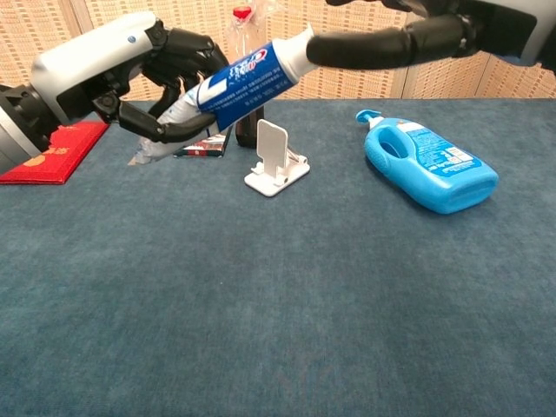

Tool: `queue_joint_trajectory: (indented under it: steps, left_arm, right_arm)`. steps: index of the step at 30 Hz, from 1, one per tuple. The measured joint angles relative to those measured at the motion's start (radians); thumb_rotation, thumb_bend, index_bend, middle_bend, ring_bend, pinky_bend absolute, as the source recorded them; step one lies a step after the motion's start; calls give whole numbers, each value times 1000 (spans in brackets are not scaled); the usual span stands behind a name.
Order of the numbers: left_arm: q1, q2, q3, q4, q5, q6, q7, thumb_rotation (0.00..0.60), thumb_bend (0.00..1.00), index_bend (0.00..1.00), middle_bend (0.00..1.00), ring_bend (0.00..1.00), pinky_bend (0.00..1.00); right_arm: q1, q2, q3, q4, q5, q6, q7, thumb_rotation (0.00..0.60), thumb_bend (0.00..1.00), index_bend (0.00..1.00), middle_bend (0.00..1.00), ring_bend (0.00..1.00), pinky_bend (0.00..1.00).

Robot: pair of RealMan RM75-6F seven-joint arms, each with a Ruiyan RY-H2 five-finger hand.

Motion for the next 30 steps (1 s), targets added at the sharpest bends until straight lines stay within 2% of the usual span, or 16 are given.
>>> queue_joint_trajectory:
  steps: [1,3,16,30]
  left_arm:
    - [0,-3,-1,2,-2,-1,0,600,634,761,824,782,804]
    - [0,-6,-2,5,-4,-1,1,600,637,761,824,783,804]
    - [3,-7,-6,5,-3,8,-1,600,637,762,824,783,804]
    - [-2,-4,-19,-27,-10,9,-24,600,638,762,825,782,804]
  right_arm:
    - [3,-5,2,2,3,0,16,54,0,0,0,0,0]
    - [10,-13,6,5,8,-3,41,21,0,0,0,0,0]
    - [55,-57,20,44,52,-45,68,14,0,0,0,0,0]
    - [87,-129,43,82,70,-34,27,8,0,0,0,0,0]
